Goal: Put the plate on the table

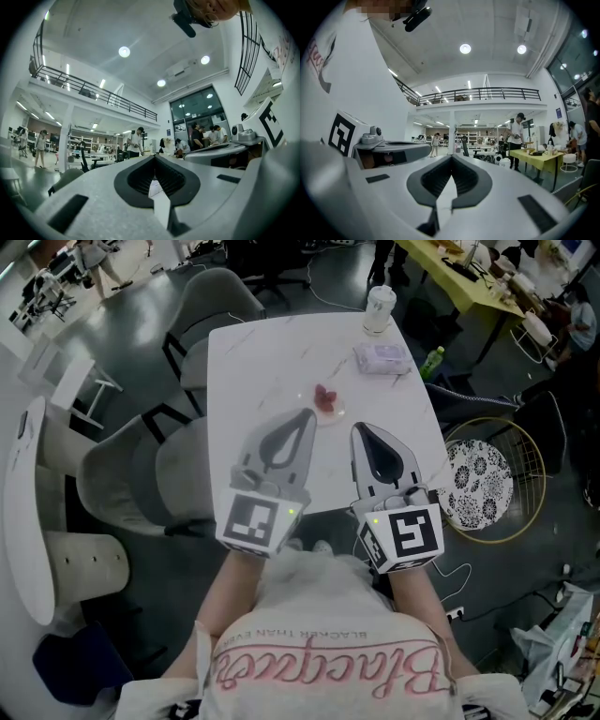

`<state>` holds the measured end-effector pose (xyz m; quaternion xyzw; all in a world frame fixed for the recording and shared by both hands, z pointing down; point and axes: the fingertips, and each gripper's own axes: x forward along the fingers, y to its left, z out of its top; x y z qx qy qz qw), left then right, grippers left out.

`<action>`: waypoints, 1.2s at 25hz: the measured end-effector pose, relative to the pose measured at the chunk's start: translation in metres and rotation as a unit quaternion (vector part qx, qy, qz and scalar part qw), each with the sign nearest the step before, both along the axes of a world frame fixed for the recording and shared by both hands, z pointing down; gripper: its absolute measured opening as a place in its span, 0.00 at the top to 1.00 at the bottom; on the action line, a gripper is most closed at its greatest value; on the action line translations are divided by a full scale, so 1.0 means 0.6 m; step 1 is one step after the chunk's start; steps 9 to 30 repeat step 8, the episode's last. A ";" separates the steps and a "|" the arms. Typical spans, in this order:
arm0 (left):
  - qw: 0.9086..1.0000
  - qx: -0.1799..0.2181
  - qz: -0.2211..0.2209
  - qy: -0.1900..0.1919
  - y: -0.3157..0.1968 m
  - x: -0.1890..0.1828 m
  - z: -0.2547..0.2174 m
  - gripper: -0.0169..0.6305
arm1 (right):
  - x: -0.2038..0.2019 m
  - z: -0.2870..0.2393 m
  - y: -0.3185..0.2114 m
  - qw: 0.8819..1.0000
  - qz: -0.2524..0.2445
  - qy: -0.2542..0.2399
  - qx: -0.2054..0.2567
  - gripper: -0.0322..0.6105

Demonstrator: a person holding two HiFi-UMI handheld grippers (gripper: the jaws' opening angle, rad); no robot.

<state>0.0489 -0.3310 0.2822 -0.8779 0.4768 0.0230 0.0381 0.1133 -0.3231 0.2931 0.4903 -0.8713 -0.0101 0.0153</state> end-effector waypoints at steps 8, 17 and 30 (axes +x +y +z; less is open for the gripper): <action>1.000 -0.002 0.010 0.001 0.002 0.004 -0.003 0.97 | -0.003 -0.003 0.003 1.000 0.002 0.000 0.004 0.95; 1.000 -0.002 0.010 0.001 0.002 0.004 -0.003 0.97 | -0.003 -0.003 0.003 1.000 0.002 0.000 0.004 0.95; 1.000 -0.002 0.010 0.001 0.002 0.004 -0.003 0.97 | -0.003 -0.003 0.003 1.000 0.002 0.000 0.004 0.95</action>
